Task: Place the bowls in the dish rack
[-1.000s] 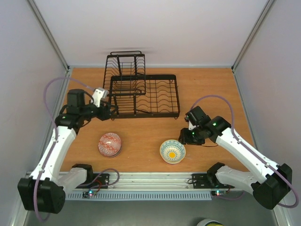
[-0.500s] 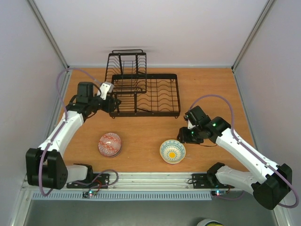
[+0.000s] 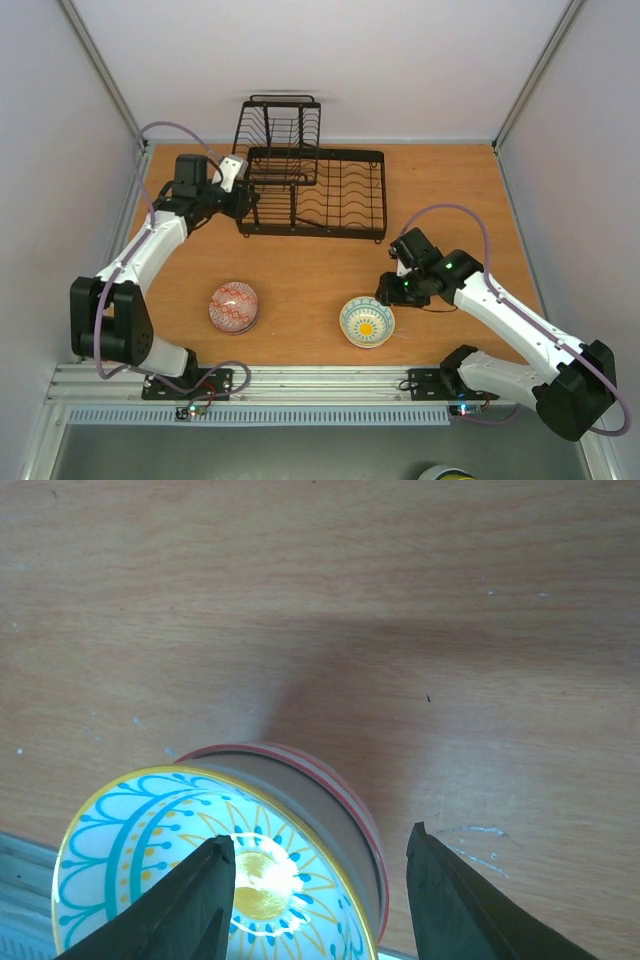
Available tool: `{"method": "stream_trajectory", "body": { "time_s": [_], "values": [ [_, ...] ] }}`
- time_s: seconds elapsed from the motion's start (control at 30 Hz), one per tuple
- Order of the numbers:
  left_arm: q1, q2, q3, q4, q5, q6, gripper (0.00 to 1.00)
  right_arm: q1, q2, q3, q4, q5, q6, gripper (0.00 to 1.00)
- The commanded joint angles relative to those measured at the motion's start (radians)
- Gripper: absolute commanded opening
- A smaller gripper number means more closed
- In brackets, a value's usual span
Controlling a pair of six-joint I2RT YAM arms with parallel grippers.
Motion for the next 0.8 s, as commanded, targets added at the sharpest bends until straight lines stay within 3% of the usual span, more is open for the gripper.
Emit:
{"method": "stream_trajectory", "body": {
  "time_s": [0.0, 0.23, 0.5, 0.77],
  "values": [
    [0.01, 0.052, 0.044, 0.025, -0.126, 0.044, 0.56, 0.009, 0.004, -0.019, 0.019, 0.023, 0.005, 0.48],
    [0.061, 0.039, 0.071, -0.004, -0.124, 0.036, 0.55, 0.009, 0.008, -0.027, 0.017, 0.026, -0.003, 0.47],
    [0.03, -0.235, -0.024, -0.105, 0.013, 0.068, 0.54, 0.01, 0.012, -0.047, -0.011, 0.03, 0.003, 0.43],
    [-0.008, -0.298, -0.034, -0.245, 0.056, 0.077, 0.57, 0.011, -0.034, -0.051, -0.044, 0.003, 0.013, 0.36]
  ]
}}
